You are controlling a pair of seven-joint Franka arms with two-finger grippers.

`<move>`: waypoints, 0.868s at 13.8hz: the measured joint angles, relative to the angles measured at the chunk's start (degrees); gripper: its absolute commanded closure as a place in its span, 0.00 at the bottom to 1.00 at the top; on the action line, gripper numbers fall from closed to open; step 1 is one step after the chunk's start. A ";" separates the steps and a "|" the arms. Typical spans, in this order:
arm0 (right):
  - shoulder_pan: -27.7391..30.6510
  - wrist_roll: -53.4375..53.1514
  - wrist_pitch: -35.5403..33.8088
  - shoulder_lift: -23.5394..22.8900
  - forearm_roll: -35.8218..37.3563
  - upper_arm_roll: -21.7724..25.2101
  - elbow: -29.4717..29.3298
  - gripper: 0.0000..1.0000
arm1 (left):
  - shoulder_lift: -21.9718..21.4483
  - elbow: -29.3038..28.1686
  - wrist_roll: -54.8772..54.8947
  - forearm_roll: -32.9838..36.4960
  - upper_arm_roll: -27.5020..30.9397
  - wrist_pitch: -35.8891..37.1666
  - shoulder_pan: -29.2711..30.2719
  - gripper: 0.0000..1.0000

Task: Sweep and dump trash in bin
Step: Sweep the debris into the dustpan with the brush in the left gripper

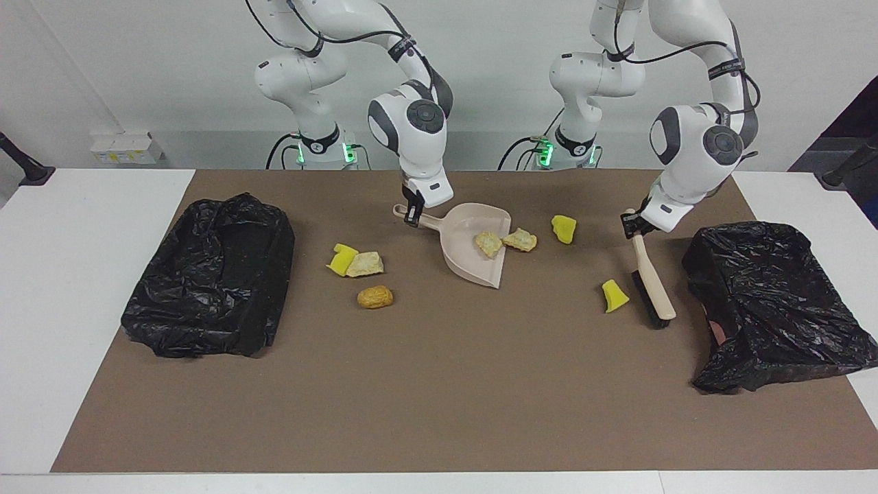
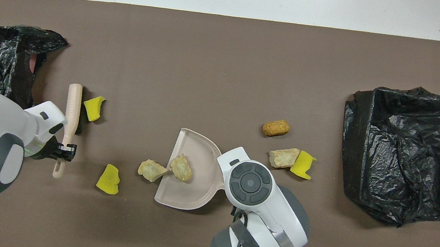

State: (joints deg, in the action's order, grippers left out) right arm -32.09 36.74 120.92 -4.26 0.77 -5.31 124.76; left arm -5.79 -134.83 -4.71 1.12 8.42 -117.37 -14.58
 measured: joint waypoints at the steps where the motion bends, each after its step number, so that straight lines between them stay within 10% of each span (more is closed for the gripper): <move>1: 0.00 0.00 0.00 0.00 0.00 0.00 0.00 1.00 | -1.27 -1.51 -1.45 0.01 -1.37 0.01 -1.05 1.00; 12: 0.00 0.00 0.00 -0.01 0.00 0.00 0.00 1.00 | -6.80 -7.21 -32.36 -10.56 -5.98 -0.62 -28.74 1.00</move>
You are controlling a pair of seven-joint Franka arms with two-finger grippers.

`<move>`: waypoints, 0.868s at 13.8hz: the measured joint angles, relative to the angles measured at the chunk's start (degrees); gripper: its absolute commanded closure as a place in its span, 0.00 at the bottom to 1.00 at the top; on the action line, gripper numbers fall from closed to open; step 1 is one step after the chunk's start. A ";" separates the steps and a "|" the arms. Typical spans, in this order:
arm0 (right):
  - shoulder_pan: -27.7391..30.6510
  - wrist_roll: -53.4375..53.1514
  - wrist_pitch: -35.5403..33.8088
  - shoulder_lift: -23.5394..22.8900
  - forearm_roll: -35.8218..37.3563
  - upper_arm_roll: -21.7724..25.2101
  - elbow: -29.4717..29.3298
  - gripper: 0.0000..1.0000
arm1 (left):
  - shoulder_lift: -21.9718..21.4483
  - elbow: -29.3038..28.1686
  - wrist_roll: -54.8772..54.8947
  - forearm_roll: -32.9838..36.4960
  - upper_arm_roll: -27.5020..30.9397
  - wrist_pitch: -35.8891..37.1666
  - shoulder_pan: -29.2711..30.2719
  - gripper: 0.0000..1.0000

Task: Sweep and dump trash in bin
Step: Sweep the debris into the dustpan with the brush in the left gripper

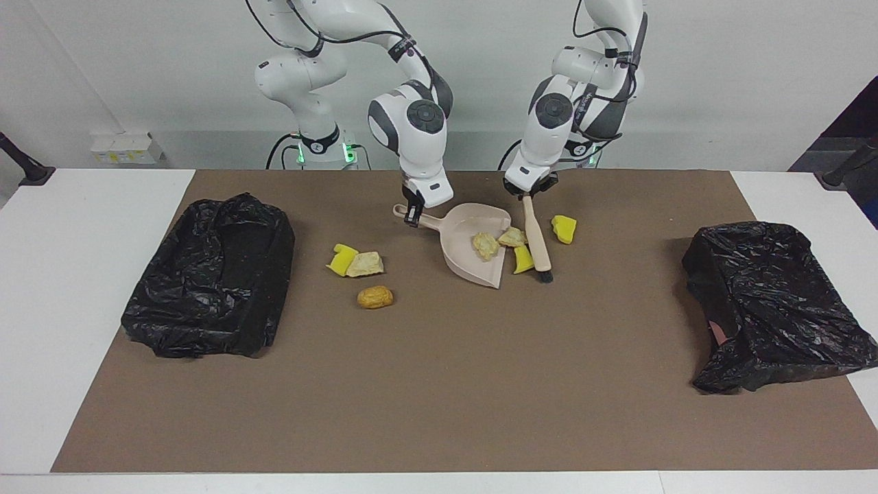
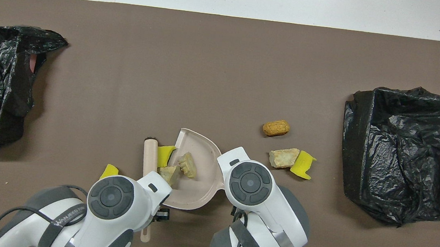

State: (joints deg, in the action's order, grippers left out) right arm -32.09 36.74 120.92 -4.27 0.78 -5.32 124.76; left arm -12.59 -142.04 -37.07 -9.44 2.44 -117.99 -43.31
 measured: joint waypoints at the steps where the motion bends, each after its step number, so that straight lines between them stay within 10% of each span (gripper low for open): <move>1: 0.00 0.00 0.00 0.00 0.00 0.00 0.00 1.00 | 0.16 1.11 -0.31 -1.19 0.00 -0.03 -1.20 1.00; 12: 0.00 0.00 0.00 -0.02 0.00 0.00 0.00 1.00 | -3.68 8.83 -9.15 2.36 2.92 21.11 7.50 1.00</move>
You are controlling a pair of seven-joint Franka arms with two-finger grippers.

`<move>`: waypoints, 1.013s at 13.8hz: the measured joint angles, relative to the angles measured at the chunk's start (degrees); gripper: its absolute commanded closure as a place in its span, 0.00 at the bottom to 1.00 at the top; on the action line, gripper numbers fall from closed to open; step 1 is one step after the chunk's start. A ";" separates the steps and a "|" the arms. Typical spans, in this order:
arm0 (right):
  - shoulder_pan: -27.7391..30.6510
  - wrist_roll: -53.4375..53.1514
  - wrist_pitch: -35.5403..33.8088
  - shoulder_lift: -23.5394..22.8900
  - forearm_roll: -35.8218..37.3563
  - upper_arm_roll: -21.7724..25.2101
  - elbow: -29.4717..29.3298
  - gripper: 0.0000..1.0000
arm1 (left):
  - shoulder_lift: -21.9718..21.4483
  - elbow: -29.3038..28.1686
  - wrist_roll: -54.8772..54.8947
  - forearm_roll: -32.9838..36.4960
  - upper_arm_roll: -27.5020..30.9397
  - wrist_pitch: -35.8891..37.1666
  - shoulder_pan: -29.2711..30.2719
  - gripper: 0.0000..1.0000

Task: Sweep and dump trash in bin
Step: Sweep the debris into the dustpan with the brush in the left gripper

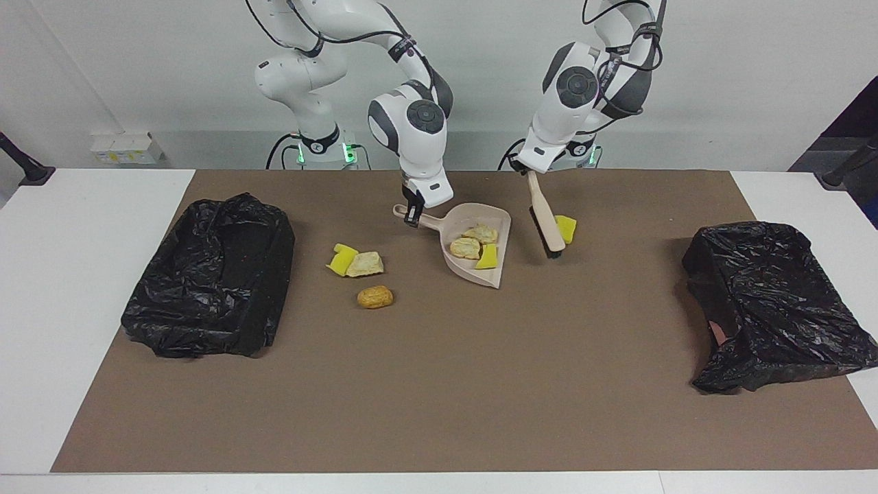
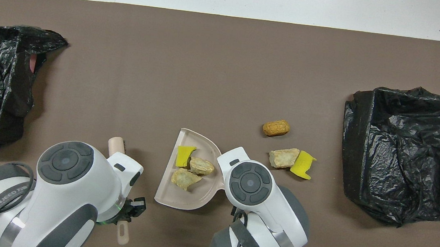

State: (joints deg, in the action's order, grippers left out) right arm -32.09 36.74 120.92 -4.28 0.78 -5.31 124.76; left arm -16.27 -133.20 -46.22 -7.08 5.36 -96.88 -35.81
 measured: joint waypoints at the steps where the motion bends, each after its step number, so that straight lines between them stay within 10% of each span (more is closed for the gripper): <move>1: 0.00 0.00 0.00 0.00 0.00 0.00 0.00 1.00 | -0.76 -1.14 -2.00 1.40 0.01 0.52 0.86 1.00; 7: 0.00 0.00 0.00 0.00 0.00 0.00 0.00 1.00 | -8.46 -14.50 -6.11 6.13 -0.25 -2.18 2.69 1.00; 14: 0.00 0.00 0.00 0.00 0.00 0.00 0.00 1.00 | -4.89 -18.26 3.91 6.14 -2.18 -21.74 -0.61 1.00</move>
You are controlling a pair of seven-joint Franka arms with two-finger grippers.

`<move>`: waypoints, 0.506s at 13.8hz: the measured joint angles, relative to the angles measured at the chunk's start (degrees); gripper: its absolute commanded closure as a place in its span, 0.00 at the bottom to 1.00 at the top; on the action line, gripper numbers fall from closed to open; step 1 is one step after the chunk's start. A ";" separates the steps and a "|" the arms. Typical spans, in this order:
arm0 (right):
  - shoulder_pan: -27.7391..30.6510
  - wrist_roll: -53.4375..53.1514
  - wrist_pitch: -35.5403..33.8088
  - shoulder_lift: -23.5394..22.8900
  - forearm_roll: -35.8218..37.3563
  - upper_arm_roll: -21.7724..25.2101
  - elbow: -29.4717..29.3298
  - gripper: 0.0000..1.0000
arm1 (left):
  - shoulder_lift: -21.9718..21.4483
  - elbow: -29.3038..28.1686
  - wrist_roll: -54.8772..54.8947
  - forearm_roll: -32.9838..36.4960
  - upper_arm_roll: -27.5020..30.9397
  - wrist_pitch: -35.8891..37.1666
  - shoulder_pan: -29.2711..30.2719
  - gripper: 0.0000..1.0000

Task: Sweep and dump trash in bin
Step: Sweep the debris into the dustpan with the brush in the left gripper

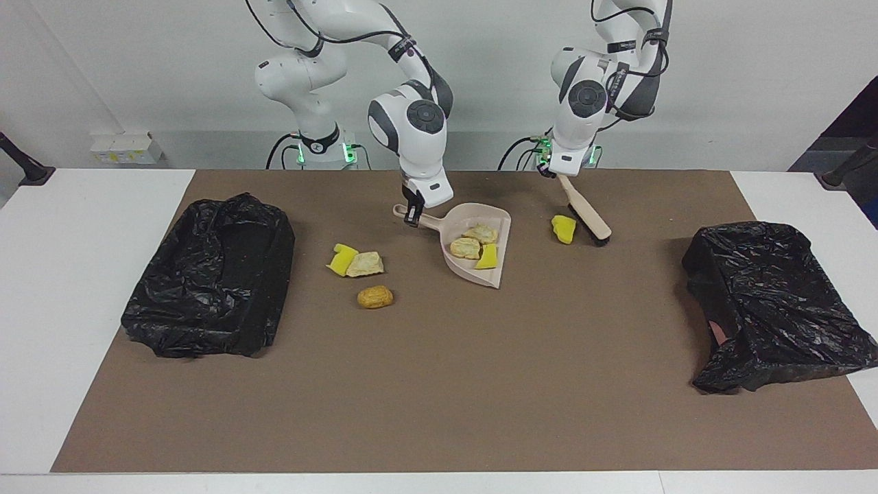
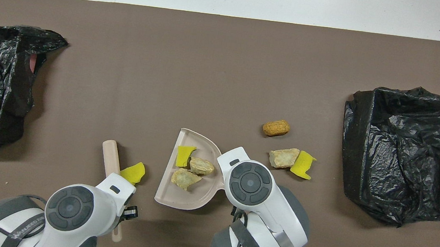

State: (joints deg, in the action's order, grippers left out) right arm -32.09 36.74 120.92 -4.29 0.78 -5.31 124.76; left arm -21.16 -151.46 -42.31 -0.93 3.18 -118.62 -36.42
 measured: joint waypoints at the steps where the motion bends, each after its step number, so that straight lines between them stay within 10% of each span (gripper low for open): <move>1: 0.00 0.00 0.00 0.00 0.00 0.00 0.00 1.00 | 0.56 0.52 0.67 0.00 -0.67 -0.85 -1.60 1.00; 7: 0.00 0.00 0.00 0.00 0.00 0.00 0.00 1.00 | 2.64 6.38 0.55 -1.07 -9.15 -2.73 -5.64 1.00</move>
State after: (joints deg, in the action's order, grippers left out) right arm -32.09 36.74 120.92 -4.29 0.78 -5.31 124.76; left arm -18.52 -145.08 -41.75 -2.01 -5.98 -121.35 -42.06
